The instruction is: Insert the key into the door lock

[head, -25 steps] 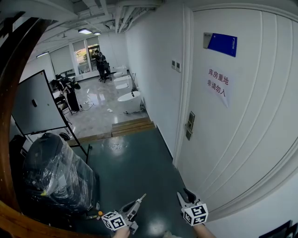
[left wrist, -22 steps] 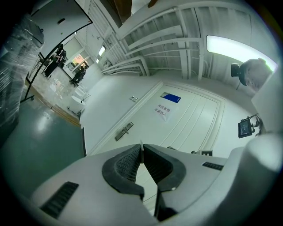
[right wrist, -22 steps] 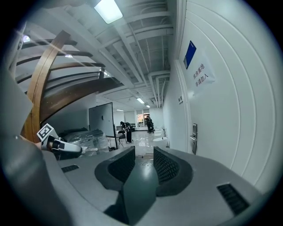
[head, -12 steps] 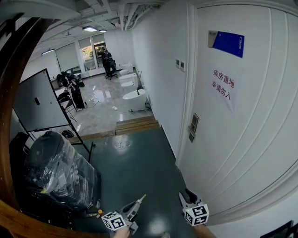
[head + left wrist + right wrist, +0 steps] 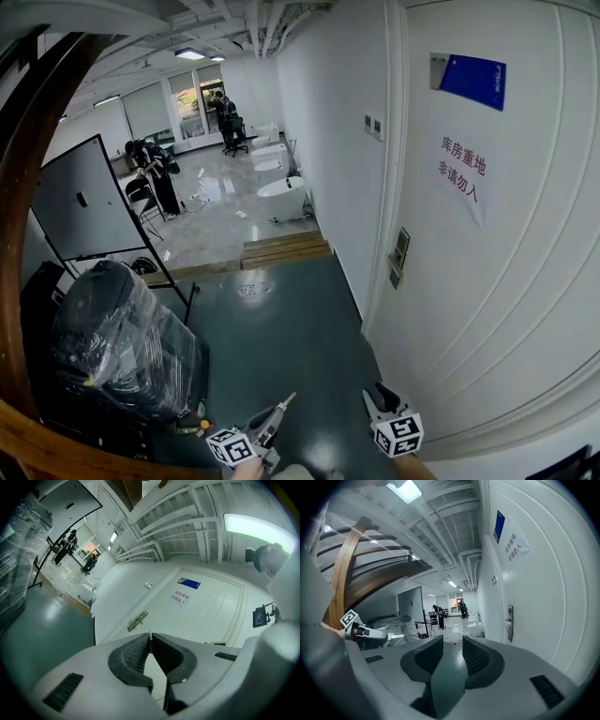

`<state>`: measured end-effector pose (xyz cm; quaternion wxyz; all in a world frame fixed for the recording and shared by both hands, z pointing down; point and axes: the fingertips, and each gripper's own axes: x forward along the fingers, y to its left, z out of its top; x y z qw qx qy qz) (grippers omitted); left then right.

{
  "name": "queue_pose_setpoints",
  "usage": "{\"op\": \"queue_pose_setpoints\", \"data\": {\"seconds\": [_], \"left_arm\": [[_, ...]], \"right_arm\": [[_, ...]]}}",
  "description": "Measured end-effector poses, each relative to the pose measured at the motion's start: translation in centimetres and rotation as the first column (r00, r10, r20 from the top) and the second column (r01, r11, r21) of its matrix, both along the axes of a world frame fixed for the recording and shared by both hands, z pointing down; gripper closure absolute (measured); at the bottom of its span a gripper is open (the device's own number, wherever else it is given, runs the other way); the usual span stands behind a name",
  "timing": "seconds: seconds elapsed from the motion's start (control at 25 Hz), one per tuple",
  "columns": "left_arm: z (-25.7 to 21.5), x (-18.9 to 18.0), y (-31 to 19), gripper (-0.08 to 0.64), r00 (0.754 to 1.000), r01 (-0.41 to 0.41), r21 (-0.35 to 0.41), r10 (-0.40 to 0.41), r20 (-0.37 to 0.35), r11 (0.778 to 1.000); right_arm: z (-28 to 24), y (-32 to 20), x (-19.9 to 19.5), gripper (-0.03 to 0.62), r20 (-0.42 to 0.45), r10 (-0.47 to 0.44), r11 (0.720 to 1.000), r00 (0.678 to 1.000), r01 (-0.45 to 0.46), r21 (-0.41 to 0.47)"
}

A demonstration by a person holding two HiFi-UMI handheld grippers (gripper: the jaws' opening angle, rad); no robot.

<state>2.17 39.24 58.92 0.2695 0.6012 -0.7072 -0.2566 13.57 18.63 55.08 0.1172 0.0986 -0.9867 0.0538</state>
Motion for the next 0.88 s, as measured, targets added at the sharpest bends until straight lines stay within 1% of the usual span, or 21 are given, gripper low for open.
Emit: {"op": "queue_pose_setpoints", "data": {"seconds": [0.12, 0.32, 0.48, 0.68, 0.88], "left_arm": [[0.3, -0.7, -0.2, 0.529, 1.000, 0.008, -0.004, -0.008, -0.006, 1.000], [0.5, -3.2, -0.8, 0.529, 1.000, 0.001, -0.004, -0.002, -0.014, 1.000], [0.6, -6.0, -1.7, 0.529, 1.000, -0.013, -0.005, 0.012, -0.029, 1.000], [-0.2, -10.4, -3.6, 0.529, 0.999, -0.045, 0.008, 0.045, -0.019, 0.999], [-0.6, -13.8, -5.8, 0.529, 0.997, -0.080, 0.027, 0.081, -0.019, 0.996]], "right_arm": [[0.4, -0.2, -0.9, 0.469, -0.007, -0.009, 1.000, 1.000, 0.008, -0.006], [0.4, -0.6, -3.6, 0.469, -0.009, -0.007, 1.000, 1.000, 0.007, -0.009], [0.0, -1.6, -6.1, 0.469, -0.008, 0.021, 1.000, 1.000, -0.021, -0.011], [-1.4, -3.0, -9.8, 0.469, 0.005, 0.047, 0.999, 0.999, -0.047, 0.009], [-1.9, -4.5, -12.8, 0.469, 0.008, 0.077, 0.997, 0.997, -0.077, 0.019]]}}
